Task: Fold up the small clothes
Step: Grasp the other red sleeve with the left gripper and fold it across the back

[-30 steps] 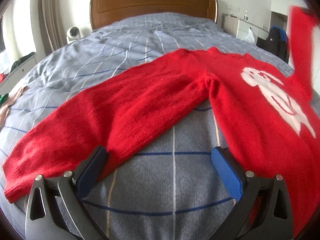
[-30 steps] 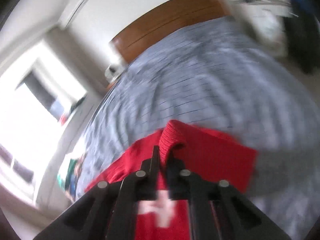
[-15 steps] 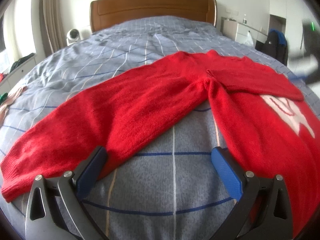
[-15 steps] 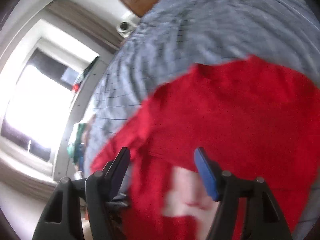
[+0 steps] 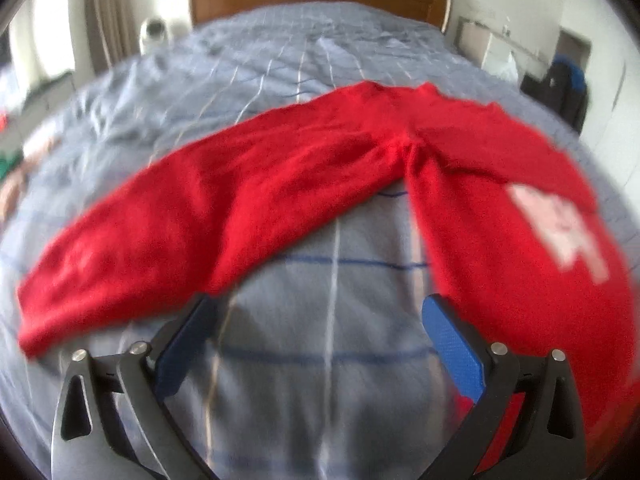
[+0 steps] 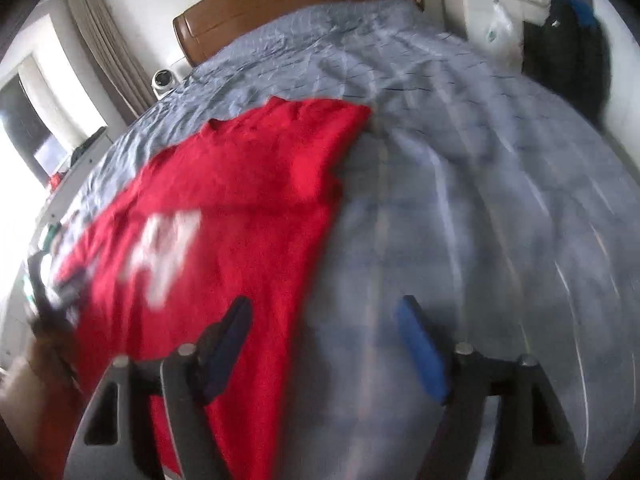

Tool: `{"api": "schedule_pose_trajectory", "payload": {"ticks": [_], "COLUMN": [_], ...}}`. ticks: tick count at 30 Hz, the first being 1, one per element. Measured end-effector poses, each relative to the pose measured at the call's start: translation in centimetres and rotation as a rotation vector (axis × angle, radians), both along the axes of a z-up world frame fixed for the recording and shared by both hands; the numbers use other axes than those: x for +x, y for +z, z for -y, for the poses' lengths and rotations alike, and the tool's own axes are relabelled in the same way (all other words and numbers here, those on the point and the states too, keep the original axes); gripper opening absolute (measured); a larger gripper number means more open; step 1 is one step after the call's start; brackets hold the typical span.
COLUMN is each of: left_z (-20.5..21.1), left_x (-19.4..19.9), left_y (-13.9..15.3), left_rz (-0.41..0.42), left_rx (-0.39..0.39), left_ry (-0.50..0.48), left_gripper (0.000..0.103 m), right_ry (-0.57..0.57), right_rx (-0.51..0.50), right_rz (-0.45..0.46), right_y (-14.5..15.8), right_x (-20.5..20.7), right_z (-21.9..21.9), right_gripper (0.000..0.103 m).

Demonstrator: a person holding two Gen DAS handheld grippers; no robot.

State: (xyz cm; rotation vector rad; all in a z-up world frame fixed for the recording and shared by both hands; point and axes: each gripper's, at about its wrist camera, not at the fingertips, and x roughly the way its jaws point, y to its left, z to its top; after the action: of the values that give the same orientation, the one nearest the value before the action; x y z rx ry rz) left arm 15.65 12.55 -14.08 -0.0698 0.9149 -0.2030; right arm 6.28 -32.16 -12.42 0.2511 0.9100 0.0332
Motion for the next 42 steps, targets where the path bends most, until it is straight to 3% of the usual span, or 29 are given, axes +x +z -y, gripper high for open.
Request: {"api": "schedule_pose_trajectory", "payload": {"ticks": [3,8,12,15,18,19,20,21,24,27,31,33,36,39,42], "left_z": [-3.6,-11.3,-18.4,-22.0,-22.7,-22.3,-21.9,-21.3,-20.1,-19.1,-14.5,-9.7,-1.8,5.5,12.5], "left_x": [-0.9,-0.2,1.0,1.8,1.9,1.9,1.9,1.9,2.1,1.8,3.1,4.8,7.1,8.6,9.9], "left_y": [3.3,7.4,5.1,1.2,-0.4,-0.3,-0.1,0.1,0.6,3.3,10.4,14.5,18.4,19.9,18.7], "left_rz": [-0.018,-0.029,-0.146,-0.265,-0.275,-0.259,-0.243,-0.233,-0.248,-0.199,-0.080,-0.018,0.034,0.061,0.044], "left_rx": [-0.154,-0.203,-0.201,-0.283,-0.279,-0.251,-0.222,-0.205,-0.218,-0.227,-0.274,-0.266,-0.244,-0.219,-0.224], "left_ry": [0.047,0.162,0.349,0.452,0.498,0.500,0.497,0.480,0.437,0.398,0.269,0.146,-0.034,-0.168,-0.268], "left_gripper": [0.102,0.103,0.102,0.100,0.083,0.079,0.062,0.035,0.006,0.003,0.003,0.003,0.003,0.003,0.003], "right_ry": [-0.046,-0.067,-0.069,-0.068,-0.063,-0.063,-0.063,-0.062,-0.059,-0.057,-0.054,-0.054,-0.053,-0.050,-0.043], "right_rx": [0.026,0.035,0.017,0.008,-0.002,-0.002,-0.003,-0.004,-0.010,-0.011,0.001,0.006,0.004,0.007,0.004], "right_rz": [0.004,0.049,0.059,0.084,0.091,0.091,0.092,0.094,0.100,0.107,0.116,0.120,0.124,0.132,0.135], "right_y": [-1.7,-2.6,-2.8,-3.2,-3.3,-3.3,-3.3,-3.3,-3.3,-3.4,-3.4,-3.4,-3.4,-3.4,-3.5], "right_x": [-2.9,-3.8,-3.4,-3.9,-3.9,-3.9,-3.9,-3.9,-4.0,-4.1,-4.3,-4.3,-4.3,-4.5,-4.6], "right_z": [0.6,0.6,0.1,-0.2,-0.3,-0.3,-0.3,-0.4,-0.4,-0.4,-0.2,-0.2,-0.2,-0.1,-0.1], "right_gripper": [0.075,0.079,0.088,0.089,0.090,0.091,0.091,0.091,0.091,0.091,0.091,0.091,0.091,0.091,0.091]}}
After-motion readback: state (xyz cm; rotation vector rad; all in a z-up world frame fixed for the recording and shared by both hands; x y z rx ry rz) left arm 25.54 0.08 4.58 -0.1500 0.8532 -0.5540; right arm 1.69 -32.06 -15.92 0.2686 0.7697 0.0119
